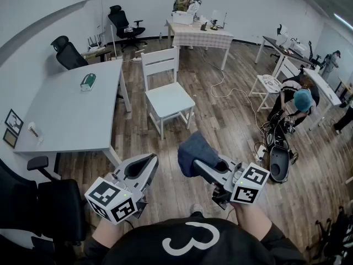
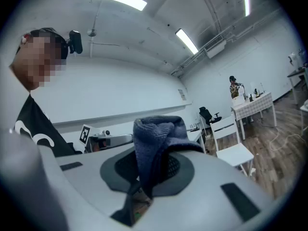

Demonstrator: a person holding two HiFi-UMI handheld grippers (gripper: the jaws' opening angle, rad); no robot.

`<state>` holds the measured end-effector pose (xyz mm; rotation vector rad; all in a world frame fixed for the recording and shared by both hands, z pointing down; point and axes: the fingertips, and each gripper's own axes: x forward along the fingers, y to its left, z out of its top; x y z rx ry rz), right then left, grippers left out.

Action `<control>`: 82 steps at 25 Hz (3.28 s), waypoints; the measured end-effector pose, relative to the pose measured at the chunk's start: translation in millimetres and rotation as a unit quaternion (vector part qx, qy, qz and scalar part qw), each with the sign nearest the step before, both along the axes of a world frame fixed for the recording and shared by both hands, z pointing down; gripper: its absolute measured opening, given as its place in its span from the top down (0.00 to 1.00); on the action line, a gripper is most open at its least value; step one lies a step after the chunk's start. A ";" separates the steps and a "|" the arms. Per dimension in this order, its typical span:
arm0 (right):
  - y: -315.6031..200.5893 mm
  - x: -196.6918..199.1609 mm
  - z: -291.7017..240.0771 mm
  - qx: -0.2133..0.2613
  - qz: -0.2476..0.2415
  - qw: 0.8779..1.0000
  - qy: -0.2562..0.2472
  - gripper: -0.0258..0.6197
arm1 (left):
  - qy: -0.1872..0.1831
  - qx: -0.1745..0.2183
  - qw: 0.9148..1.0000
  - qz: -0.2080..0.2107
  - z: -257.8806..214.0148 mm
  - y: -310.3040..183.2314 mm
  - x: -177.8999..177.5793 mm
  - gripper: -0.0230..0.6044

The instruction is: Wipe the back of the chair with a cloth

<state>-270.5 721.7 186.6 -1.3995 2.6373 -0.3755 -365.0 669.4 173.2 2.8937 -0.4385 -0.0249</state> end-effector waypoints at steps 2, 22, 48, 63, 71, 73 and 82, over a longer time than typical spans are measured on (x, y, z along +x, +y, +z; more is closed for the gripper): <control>1.8 1.6 -3.2 -0.004 0.005 1.000 -0.006 0.89 | 0.000 0.002 1.000 0.001 -4.8 1.8 -1.1 0.94; -38.1 41.1 18.1 -0.013 0.016 1.000 -0.023 0.88 | -0.017 -0.021 1.000 0.008 10.6 -38.1 30.5 0.94; -366.8 300.6 83.3 -0.080 0.008 0.996 -0.047 0.88 | -0.079 -0.103 0.991 -0.017 84.4 -347.6 288.7 0.94; -561.7 320.9 90.0 -0.088 0.011 0.995 -0.034 0.88 | -0.033 -0.113 0.992 -0.035 90.4 -563.0 301.4 0.94; -725.1 315.3 99.2 -0.115 -0.013 0.993 -0.001 0.88 | -0.051 -0.117 0.990 -0.053 108.0 -722.7 296.8 0.94; -755.5 316.4 99.1 -0.117 -0.009 0.993 0.011 0.88 | -0.046 -0.136 0.988 -0.052 113.6 -752.1 296.6 0.94; -822.2 329.4 116.4 -0.121 -0.054 0.990 0.047 0.88 | -0.038 -0.166 0.981 -0.098 137.3 -814.1 316.1 0.94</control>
